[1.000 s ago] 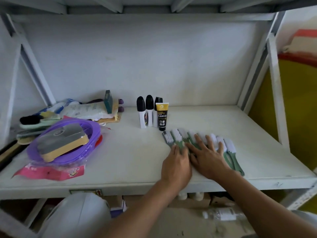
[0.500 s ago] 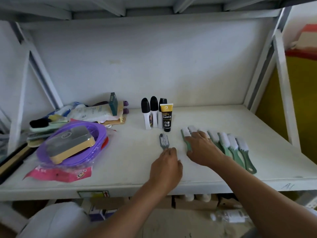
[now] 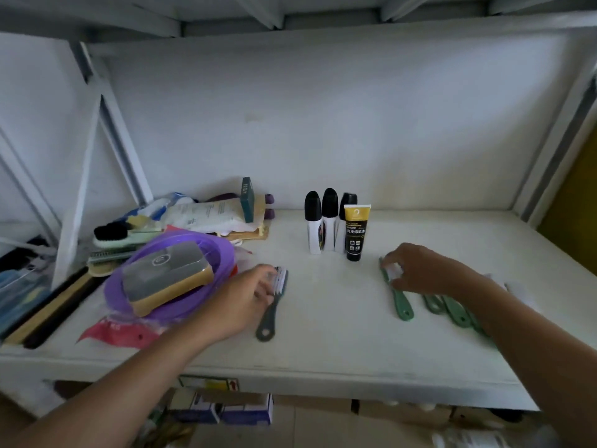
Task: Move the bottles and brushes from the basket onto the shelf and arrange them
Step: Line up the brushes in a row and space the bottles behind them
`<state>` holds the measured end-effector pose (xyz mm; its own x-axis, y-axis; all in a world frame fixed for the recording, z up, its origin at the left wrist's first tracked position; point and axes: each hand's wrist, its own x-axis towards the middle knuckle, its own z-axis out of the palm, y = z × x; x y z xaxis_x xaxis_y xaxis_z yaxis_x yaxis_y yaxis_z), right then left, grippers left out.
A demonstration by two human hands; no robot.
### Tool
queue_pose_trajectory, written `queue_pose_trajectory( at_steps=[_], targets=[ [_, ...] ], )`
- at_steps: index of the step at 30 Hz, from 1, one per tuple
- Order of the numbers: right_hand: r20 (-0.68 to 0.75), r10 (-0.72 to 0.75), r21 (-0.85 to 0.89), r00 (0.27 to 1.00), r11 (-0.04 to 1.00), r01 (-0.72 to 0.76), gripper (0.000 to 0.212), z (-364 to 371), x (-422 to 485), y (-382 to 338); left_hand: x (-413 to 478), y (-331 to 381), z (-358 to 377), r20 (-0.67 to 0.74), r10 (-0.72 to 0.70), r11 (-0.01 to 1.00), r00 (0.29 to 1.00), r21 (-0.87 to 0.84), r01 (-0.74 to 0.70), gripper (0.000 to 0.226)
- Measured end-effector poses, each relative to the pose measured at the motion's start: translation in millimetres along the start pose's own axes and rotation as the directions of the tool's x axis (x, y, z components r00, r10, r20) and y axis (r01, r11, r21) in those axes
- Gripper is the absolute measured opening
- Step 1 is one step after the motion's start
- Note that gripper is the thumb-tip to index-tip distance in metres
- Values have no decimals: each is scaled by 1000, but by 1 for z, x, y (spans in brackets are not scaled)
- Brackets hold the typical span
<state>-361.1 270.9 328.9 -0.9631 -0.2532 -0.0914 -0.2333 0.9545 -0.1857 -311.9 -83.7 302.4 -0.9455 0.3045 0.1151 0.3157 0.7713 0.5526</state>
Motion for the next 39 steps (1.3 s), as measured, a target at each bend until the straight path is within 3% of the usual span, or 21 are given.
queue_pose_trajectory(
  at_steps=[3,6,9,15,20,24,29,39],
  targets=[
    [15,-35,-8,999,999,35,38,2,13,-16,18,-13,-4,-62,10,997,998,74,-5,62],
    [50,-88,14,995,996,88,38,3,15,-35,35,-16,-3,71,-33,989,997,146,23,92],
    [67,-188,118,980,977,179,40,7,14,-57,50,-18,-3,154,-93,981,984,182,64,102],
    [65,-188,184,980,968,174,86,26,24,-78,55,-22,-4,217,-32,990,976,138,2,70],
    [2,-120,167,993,979,118,102,32,36,-78,42,-27,-7,169,-18,984,985,176,-13,64],
    [15,-92,158,996,983,89,97,34,46,-78,35,-31,-6,153,-28,976,988,218,-6,65],
    [37,-188,194,981,965,178,79,34,49,-92,37,-34,-9,188,-23,980,982,201,-15,54],
    [8,-228,287,974,933,216,81,51,58,-131,48,-33,6,105,27,981,994,187,-47,38]
  ],
)
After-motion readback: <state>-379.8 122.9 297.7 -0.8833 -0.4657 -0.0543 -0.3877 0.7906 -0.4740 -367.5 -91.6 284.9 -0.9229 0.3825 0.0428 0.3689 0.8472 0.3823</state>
